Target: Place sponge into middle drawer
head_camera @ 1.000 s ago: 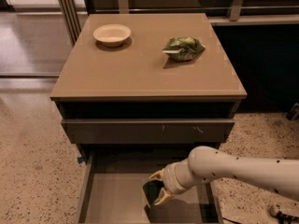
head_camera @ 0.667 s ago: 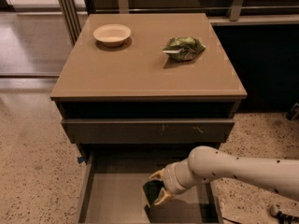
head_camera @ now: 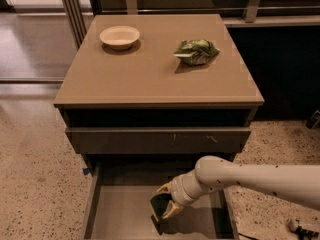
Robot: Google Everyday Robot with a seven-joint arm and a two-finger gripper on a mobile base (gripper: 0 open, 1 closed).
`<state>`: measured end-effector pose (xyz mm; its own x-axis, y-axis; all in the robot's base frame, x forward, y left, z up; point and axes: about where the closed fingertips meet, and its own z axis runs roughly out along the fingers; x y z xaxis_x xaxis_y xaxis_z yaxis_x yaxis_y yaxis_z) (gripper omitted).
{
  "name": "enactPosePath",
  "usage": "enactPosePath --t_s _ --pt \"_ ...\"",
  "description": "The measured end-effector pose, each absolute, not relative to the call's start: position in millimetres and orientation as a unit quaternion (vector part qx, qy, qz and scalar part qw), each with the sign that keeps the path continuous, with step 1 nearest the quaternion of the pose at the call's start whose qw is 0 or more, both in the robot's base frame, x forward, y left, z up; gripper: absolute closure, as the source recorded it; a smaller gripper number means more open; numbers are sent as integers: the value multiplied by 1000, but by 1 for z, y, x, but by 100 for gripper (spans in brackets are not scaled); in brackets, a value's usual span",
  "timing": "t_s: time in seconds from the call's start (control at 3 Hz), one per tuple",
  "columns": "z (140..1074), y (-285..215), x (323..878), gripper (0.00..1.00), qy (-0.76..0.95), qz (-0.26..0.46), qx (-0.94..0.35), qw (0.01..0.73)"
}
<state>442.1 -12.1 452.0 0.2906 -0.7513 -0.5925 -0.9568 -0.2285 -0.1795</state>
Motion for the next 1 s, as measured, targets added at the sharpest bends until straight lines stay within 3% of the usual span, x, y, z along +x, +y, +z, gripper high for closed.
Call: enactPosePath --t_s 1.0 --pt "367 -4 457 100 574 207 -758 229"
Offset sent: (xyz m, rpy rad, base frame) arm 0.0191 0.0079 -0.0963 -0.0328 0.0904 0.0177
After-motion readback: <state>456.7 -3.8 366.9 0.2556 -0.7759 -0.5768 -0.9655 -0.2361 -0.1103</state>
